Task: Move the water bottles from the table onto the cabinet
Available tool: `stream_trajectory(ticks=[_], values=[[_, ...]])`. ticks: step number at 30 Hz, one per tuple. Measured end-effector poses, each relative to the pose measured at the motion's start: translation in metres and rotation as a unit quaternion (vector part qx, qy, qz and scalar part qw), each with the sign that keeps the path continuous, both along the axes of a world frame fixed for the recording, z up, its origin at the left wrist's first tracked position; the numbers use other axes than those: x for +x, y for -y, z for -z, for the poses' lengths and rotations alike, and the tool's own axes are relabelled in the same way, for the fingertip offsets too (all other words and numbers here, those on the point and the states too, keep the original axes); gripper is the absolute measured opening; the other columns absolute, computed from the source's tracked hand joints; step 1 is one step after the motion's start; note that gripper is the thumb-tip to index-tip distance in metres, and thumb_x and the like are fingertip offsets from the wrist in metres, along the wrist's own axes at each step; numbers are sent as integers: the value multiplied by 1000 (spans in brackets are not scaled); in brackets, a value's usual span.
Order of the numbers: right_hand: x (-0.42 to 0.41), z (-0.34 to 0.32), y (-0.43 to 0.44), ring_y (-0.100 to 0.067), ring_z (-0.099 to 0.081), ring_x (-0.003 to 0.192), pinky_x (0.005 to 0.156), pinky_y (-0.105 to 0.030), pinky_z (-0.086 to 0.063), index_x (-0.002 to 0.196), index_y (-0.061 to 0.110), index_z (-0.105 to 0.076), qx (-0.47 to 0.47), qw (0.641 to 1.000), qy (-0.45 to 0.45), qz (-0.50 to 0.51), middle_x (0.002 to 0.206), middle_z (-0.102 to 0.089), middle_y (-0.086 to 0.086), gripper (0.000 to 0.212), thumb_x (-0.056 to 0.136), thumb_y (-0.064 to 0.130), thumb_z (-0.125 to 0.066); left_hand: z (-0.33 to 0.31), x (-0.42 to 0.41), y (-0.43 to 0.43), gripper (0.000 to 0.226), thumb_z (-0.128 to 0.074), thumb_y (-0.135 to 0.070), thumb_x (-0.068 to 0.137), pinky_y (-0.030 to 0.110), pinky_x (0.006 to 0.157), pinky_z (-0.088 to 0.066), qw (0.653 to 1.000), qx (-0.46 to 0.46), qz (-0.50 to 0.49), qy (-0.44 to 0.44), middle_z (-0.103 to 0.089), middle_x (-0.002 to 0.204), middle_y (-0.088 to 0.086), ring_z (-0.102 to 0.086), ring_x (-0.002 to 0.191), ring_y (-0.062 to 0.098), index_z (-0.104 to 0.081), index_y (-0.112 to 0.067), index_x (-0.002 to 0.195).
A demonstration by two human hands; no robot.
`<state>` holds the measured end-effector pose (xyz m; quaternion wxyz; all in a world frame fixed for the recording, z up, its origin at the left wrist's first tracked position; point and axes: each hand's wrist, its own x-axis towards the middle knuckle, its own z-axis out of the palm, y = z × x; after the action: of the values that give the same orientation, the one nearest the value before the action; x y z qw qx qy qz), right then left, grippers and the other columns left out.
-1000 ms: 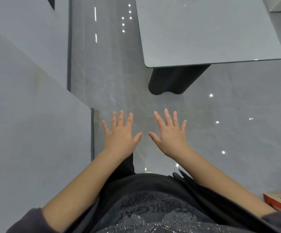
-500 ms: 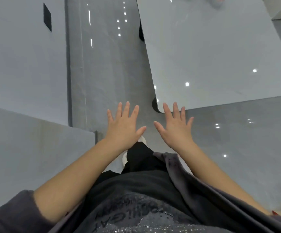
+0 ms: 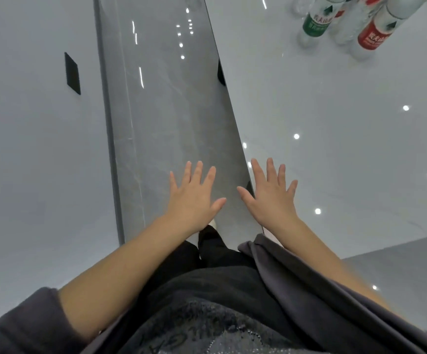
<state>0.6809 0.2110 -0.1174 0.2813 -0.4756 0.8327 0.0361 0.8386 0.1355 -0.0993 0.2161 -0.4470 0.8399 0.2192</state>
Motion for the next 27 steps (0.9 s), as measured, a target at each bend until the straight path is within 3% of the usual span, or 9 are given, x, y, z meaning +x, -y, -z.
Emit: stream_trajectory(ticks=[8, 19, 27], values=[[-18, -2, 120, -36, 13, 149, 116, -63, 1, 155, 31, 5, 4, 999, -8, 33, 164, 11, -8, 74, 98, 57, -34, 6, -15, 124, 75, -33, -57, 96, 58, 117, 3, 999, 39, -20, -14, 6, 162, 7, 13, 148, 28, 0, -23, 154], [-36, 1, 254, -34, 14, 149, 116, -61, 1, 155, 31, 4, 12, 973, 4, 230, 164, 11, -6, 72, 99, 56, -34, 7, -81, 314, 74, -31, -57, 97, 58, 116, 2, 982, 14, 184, -25, 5, 162, 8, 14, 148, 29, 1, -22, 154], [-86, 7, 301, -34, 12, 150, 117, -60, 1, 155, 31, 5, -9, 922, 39, 386, 164, 10, -6, 74, 99, 52, -37, 24, -156, 377, 73, -33, -55, 97, 60, 116, 1, 957, 28, 285, -38, 1, 162, 8, 10, 148, 30, -3, -21, 154]])
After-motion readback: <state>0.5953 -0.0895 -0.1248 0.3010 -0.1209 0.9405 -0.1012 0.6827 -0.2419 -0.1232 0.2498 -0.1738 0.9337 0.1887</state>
